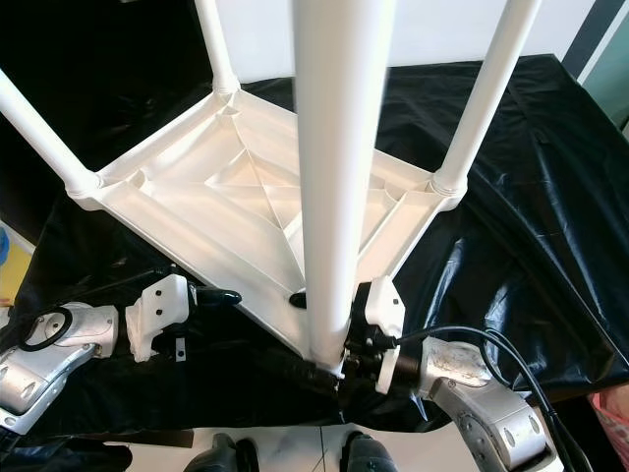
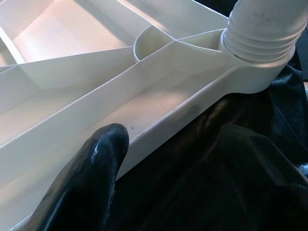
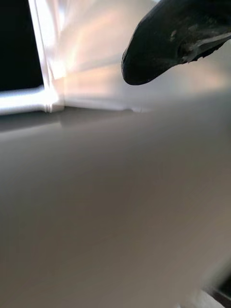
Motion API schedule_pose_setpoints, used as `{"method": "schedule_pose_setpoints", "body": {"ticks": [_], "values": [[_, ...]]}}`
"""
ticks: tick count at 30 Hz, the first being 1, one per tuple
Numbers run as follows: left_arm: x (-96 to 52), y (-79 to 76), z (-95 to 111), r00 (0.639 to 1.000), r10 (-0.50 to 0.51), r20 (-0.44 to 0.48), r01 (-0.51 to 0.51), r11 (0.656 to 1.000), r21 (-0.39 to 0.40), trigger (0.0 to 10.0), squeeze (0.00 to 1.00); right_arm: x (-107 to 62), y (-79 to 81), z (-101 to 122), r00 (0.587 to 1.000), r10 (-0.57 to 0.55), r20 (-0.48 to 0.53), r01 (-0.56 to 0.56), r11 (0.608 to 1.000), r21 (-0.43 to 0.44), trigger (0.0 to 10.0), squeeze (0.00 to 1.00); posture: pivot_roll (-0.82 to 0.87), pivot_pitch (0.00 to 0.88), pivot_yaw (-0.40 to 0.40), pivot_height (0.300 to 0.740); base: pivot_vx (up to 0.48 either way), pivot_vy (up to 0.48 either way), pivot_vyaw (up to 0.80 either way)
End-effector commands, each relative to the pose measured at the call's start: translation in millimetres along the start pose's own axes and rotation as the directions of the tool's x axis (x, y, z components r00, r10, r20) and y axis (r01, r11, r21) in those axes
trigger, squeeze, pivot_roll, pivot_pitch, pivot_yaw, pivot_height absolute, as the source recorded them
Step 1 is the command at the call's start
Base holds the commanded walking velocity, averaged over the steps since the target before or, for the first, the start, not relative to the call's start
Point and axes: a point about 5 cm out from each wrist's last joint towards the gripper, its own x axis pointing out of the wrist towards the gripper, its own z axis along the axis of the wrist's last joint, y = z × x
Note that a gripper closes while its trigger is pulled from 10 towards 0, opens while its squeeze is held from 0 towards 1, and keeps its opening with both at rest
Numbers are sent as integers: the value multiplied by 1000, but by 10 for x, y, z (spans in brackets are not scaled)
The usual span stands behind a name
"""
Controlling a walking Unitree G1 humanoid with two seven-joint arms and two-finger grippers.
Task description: Building children table
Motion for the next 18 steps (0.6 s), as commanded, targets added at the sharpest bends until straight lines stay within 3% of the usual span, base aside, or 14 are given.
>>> {"method": "schedule_pose_setpoints", "body": {"ticks": [1, 3, 10, 11, 18], "values": [[2, -38, -25, 998, -64, -12, 65, 998, 7, 10000, 0, -19, -12, -45, 999, -44, -9, 44, 999, 3, 10000, 0, -95, 170, 83, 740, 0, 0, 0], [6, -38, -27, 998, -64, -11, 65, 998, 7, 10000, 0, -35, -29, -55, 998, -64, -10, 64, 998, 4, 10000, 0, -96, 169, 83, 740, 0, 0, 0], [29, 30, -42, 999, -48, -12, 48, 999, 24, 10000, 0, -323, -267, -126, 973, -217, -76, 214, 975, -55, 10000, 0, -110, 165, 85, 740, 0, 0, 0], [43, 60, -51, 999, -38, -16, 38, 999, 29, 10000, 0, -418, -348, -124, 960, -268, -85, 263, 963, -65, 10000, 0, -117, 165, 86, 740, 0, 0, 0], [95, 125, -22, 1000, 1, 2, -1, 999, 47, 10000, 0, -590, -525, -139, 919, -383, -95, 373, 921, -112, 10000, 0, -127, 166, 85, 740, 0, 0, 0]]}}
